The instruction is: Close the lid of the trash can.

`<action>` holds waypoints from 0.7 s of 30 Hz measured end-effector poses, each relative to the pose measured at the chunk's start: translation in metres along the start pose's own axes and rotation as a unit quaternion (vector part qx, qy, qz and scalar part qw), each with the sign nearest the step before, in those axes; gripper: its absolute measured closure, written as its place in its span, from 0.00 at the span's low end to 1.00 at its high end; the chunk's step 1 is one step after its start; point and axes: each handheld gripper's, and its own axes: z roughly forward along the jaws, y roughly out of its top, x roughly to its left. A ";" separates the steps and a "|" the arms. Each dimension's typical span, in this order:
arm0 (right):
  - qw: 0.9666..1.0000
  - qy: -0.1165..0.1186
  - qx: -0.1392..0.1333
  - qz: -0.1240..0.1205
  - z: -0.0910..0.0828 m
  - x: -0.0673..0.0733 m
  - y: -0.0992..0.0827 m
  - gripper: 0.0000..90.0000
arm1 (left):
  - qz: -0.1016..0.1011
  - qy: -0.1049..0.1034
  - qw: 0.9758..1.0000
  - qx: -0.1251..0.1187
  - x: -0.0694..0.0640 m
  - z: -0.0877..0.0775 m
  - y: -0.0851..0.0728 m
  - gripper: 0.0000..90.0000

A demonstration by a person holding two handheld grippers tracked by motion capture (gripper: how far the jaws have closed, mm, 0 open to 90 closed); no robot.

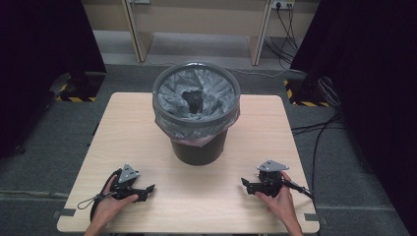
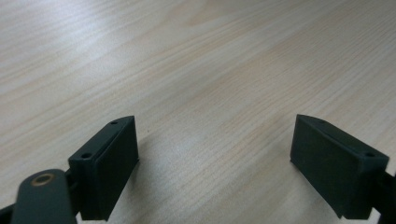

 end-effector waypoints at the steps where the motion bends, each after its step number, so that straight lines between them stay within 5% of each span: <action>1: 1.000 -0.001 0.002 0.002 -0.001 0.000 -0.002 0.18 | 0.000 -0.001 1.000 0.000 0.000 0.000 0.000 0.16; 8: 1.000 -0.005 0.029 0.000 -0.003 0.008 -0.020 0.17 | 0.001 -0.004 1.000 -0.001 0.000 0.000 -0.001 0.15; 21: 1.000 -0.023 0.012 0.010 -0.012 0.014 -0.034 0.15 | 0.002 -0.004 1.000 0.000 0.000 0.000 -0.001 0.15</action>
